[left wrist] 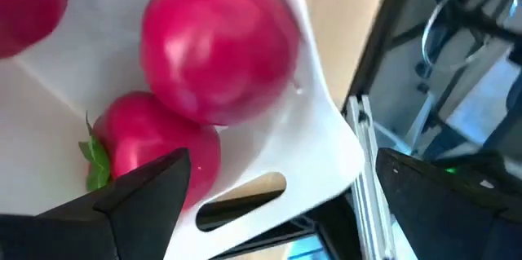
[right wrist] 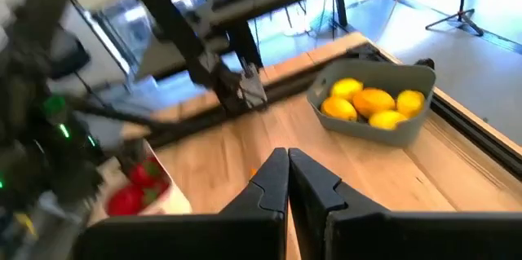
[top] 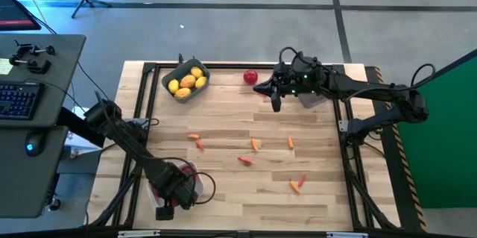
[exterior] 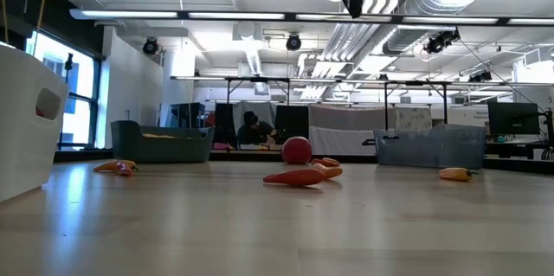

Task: Sort produce into baskets
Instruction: Put the red tomato into the white bin

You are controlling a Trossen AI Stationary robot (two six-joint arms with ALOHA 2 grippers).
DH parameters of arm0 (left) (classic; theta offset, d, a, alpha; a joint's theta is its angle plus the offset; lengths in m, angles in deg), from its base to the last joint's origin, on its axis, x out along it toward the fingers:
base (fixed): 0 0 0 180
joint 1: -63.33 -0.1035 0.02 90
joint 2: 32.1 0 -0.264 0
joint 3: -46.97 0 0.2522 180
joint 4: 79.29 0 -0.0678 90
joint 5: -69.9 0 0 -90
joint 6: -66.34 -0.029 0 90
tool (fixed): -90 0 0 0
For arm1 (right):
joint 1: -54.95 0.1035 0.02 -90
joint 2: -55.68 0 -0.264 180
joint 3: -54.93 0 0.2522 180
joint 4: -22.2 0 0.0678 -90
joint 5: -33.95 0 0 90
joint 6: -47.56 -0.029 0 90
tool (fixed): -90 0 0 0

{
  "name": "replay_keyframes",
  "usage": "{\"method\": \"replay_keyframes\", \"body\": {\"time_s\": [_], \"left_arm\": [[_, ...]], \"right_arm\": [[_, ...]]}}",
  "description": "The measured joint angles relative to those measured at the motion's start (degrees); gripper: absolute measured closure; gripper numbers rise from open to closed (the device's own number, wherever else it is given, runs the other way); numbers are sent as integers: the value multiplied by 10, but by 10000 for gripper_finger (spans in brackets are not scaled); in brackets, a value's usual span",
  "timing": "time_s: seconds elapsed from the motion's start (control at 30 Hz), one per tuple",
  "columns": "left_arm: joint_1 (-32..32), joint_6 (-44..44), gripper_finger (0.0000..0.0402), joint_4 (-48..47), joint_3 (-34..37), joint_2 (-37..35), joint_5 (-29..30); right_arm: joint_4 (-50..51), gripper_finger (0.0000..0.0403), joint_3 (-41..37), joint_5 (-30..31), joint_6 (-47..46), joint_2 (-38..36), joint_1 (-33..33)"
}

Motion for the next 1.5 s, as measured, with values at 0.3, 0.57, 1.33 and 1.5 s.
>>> {"method": "replay_keyframes", "body": {"time_s": [0.3,0.57,1.33,1.5], "left_arm": [[-44,-70,25,0,0,-52,59],[-132,-161,25,-19,-1,-82,113],[-383,-349,25,184,185,-153,167],[-416,-348,25,284,249,-206,166]], "right_arm": [[108,402,0,128,31,3,0],[125,402,0,147,34,36,-2],[138,402,0,157,59,63,-6],[130,402,0,176,33,108,-15]]}}
